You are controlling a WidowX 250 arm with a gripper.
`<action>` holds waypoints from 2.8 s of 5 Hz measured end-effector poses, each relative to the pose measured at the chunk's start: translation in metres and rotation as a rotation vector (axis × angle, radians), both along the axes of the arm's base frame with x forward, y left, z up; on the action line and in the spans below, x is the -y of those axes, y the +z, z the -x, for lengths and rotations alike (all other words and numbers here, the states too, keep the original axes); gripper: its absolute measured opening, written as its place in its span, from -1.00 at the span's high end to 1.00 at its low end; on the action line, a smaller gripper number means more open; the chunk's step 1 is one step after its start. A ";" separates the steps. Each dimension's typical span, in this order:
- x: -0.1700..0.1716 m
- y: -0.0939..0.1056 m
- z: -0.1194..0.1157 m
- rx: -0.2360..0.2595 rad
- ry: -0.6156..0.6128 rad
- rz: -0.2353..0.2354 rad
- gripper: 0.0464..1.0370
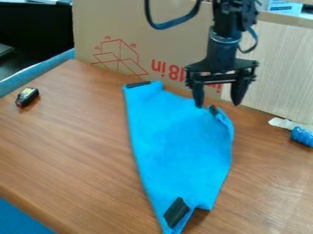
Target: Unfold the cloth from top right to botttom left
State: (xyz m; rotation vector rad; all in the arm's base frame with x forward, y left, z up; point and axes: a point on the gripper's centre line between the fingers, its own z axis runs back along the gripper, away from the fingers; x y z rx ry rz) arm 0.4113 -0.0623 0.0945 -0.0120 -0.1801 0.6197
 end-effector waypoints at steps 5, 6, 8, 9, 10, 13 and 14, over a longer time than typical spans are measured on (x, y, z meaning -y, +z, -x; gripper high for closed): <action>0.011 -0.016 -0.004 -0.022 -0.009 -0.059 -0.83; 0.006 -0.019 -0.001 -0.048 -0.001 -0.058 -0.47; 0.004 -0.022 0.004 -0.089 -0.030 -0.050 0.66; 0.002 -0.014 0.008 -0.095 -0.037 -0.029 0.94; -0.005 0.007 0.011 -0.058 -0.040 0.006 0.99; -0.056 0.053 0.069 0.014 -0.059 0.064 0.99; -0.080 0.055 0.092 0.001 -0.039 0.068 0.99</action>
